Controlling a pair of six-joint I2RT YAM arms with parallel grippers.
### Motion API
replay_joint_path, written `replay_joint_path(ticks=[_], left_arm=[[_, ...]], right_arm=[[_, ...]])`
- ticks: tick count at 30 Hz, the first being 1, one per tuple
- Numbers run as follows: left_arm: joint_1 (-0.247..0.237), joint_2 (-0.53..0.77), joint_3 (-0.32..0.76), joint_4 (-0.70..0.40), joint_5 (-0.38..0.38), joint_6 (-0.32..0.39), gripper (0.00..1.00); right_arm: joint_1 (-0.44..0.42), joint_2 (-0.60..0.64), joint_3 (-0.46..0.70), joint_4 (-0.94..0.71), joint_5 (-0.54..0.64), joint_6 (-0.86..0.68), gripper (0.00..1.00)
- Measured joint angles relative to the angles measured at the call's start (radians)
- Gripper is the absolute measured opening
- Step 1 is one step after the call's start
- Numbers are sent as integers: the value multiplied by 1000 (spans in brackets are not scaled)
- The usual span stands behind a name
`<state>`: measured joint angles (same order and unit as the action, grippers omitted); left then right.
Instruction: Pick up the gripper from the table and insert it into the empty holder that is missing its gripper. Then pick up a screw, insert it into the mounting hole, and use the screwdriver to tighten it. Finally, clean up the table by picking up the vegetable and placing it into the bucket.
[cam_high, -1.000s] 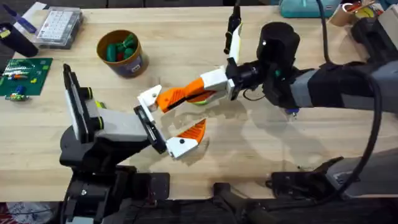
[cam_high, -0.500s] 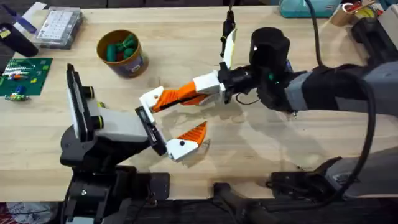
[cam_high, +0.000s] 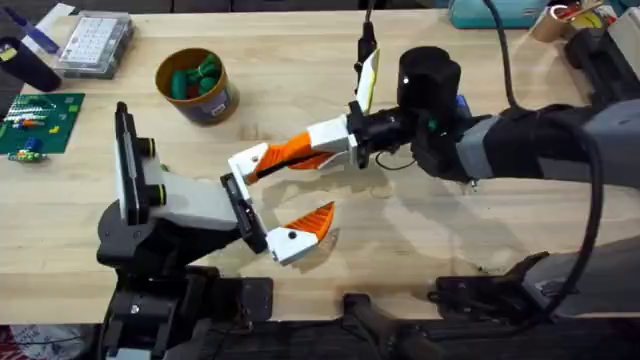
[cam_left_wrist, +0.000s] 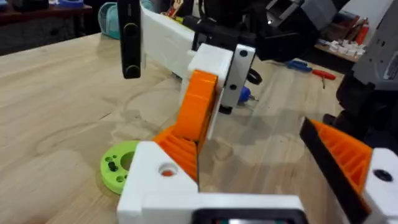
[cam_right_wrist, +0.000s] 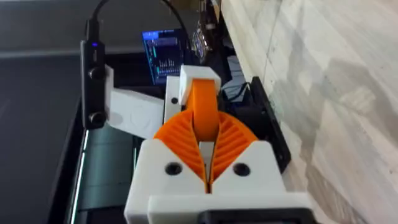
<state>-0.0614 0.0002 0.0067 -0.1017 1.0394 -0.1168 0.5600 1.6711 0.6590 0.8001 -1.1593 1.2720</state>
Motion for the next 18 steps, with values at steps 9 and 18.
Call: replay_joint_path(ticks=[9,18], left_arm=[[2,0,0,0,-5,-4,988],[2,1,0,1,-3,-3,986]], right_arm=[[6,0,0,0,16,0,16],[11,0,0,-8,19,4,143]])
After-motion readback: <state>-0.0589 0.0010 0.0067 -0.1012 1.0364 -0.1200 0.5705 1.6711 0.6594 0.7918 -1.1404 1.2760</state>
